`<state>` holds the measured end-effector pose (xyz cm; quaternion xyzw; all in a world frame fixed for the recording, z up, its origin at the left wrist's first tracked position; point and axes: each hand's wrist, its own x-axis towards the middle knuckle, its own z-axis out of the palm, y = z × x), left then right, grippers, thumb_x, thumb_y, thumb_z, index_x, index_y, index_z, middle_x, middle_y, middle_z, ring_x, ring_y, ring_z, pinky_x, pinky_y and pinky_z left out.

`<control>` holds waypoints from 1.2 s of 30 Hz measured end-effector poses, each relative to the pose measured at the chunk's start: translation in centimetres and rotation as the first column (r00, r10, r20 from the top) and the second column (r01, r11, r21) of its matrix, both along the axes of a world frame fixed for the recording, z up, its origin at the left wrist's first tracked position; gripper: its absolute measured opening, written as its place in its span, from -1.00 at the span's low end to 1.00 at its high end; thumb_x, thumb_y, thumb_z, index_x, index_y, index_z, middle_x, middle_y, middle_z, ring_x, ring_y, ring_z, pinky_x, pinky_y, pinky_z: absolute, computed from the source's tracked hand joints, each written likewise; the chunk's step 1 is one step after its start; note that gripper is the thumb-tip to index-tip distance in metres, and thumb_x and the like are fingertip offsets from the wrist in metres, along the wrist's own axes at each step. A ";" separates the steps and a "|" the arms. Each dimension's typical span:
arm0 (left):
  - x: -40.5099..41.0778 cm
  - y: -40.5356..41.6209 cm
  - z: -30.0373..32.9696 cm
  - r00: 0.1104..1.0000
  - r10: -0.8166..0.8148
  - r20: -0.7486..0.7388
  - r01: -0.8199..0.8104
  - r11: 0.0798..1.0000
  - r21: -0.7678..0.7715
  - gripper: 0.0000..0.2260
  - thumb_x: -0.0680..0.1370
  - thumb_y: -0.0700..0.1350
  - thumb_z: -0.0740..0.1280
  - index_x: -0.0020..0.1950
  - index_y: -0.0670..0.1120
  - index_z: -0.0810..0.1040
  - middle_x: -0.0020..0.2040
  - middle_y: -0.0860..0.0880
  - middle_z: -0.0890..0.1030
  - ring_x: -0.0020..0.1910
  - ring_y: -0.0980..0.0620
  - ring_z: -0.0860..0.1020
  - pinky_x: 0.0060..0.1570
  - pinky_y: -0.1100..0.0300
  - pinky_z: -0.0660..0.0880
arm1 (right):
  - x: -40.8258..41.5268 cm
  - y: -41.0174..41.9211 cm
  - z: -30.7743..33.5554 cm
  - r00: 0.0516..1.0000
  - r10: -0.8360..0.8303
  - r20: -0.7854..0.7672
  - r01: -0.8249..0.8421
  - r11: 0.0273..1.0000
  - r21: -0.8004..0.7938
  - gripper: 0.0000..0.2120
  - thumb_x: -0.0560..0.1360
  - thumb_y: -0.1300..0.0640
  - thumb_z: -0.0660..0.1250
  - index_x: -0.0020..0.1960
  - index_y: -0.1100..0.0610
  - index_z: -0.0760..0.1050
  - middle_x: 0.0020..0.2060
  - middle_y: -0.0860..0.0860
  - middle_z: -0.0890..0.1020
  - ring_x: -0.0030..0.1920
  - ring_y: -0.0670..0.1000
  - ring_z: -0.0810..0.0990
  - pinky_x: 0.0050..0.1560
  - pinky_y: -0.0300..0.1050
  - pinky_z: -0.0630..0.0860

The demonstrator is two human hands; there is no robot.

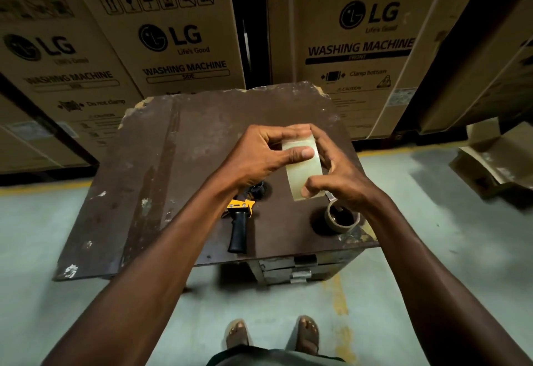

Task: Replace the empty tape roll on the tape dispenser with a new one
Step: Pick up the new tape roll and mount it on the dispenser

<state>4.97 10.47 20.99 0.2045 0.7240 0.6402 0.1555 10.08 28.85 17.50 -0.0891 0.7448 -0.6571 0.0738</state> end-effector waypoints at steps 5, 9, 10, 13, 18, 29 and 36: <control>0.6 1.9 -0.4 0.989 0.150 -0.006 -0.150 0.986 0.074 -0.91 0.47 -0.25 0.51 -0.04 -0.16 0.72 0.07 -0.07 0.73 0.13 0.04 0.67 0.10 0.15 0.60 | 0.1 1.1 -0.4 0.999 0.020 -0.039 -0.019 0.999 0.033 -0.07 0.16 0.24 0.48 0.42 -0.29 0.31 0.33 -0.02 0.50 0.31 0.09 0.51 0.11 0.11 0.65; 1.1 2.0 -0.3 0.979 0.201 -0.043 -0.199 0.978 0.057 -0.85 0.48 -0.25 0.49 0.04 -0.19 0.70 -0.01 -0.01 0.74 0.03 0.09 0.70 0.01 0.21 0.61 | 0.2 1.0 -0.2 0.996 0.061 -0.067 -0.059 0.998 0.032 -0.10 0.16 0.29 0.48 0.28 -0.46 0.33 0.29 -0.06 0.51 0.29 0.04 0.51 0.07 0.03 0.66; 1.2 1.9 -0.3 0.975 0.219 -0.047 -0.216 0.975 0.057 -0.85 0.48 -0.24 0.49 0.04 -0.17 0.70 -0.06 0.02 0.75 -0.03 0.12 0.70 -0.05 0.24 0.60 | 0.2 0.9 -0.2 0.996 0.066 -0.067 -0.064 0.997 0.032 -0.09 0.16 0.29 0.48 0.26 -0.49 0.32 0.28 -0.07 0.50 0.28 0.02 0.50 0.02 -0.03 0.67; 1.1 1.3 -0.3 0.965 0.254 -0.057 -0.250 0.965 0.075 -0.87 0.48 -0.22 0.50 0.02 -0.14 0.71 -0.11 0.02 0.75 -0.09 0.11 0.70 -0.09 0.21 0.61 | 0.1 0.4 0.0 0.996 0.066 -0.053 -0.062 0.996 0.068 -0.06 0.20 0.24 0.48 0.39 -0.41 0.22 0.34 -0.07 0.42 0.31 -0.01 0.46 -0.06 -0.16 0.64; 1.3 0.0 -0.4 0.939 0.332 -0.088 -0.316 0.935 0.159 -0.88 0.48 -0.21 0.50 0.01 -0.16 0.71 -0.12 -0.02 0.75 -0.14 0.06 0.71 -0.12 0.13 0.65 | -0.6 -1.7 -0.1 0.992 0.008 0.123 -0.011 1.000 0.023 0.01 0.34 -0.28 0.44 0.60 -0.27 -0.10 0.59 0.00 0.20 0.40 0.04 0.46 0.02 -0.03 0.65; -0.9 -6.4 -1.3 0.912 0.409 0.014 -0.402 0.889 0.221 -0.94 0.50 -0.19 0.48 -0.06 -0.15 0.69 -0.22 -0.03 0.74 -0.20 0.04 0.70 -0.10 0.12 0.64 | -1.9 -5.3 0.8 0.995 0.051 0.087 -0.062 0.991 0.120 -0.13 0.29 -0.13 0.55 0.53 -0.20 0.27 0.36 -0.18 0.50 0.25 -0.19 0.57 0.09 -0.18 0.62; -1.3 -8.9 -2.5 0.917 0.368 0.152 -0.397 0.876 0.274 -0.91 0.52 -0.15 0.46 -0.08 -0.18 0.66 -0.19 -0.15 0.73 -0.19 -0.08 0.69 -0.03 -0.05 0.65 | -2.6 -6.0 1.4 0.989 0.119 0.090 -0.140 0.947 0.289 -0.06 0.29 -0.06 0.56 0.56 -0.26 0.19 0.40 -0.19 0.41 0.32 -0.13 0.48 0.27 -0.09 0.53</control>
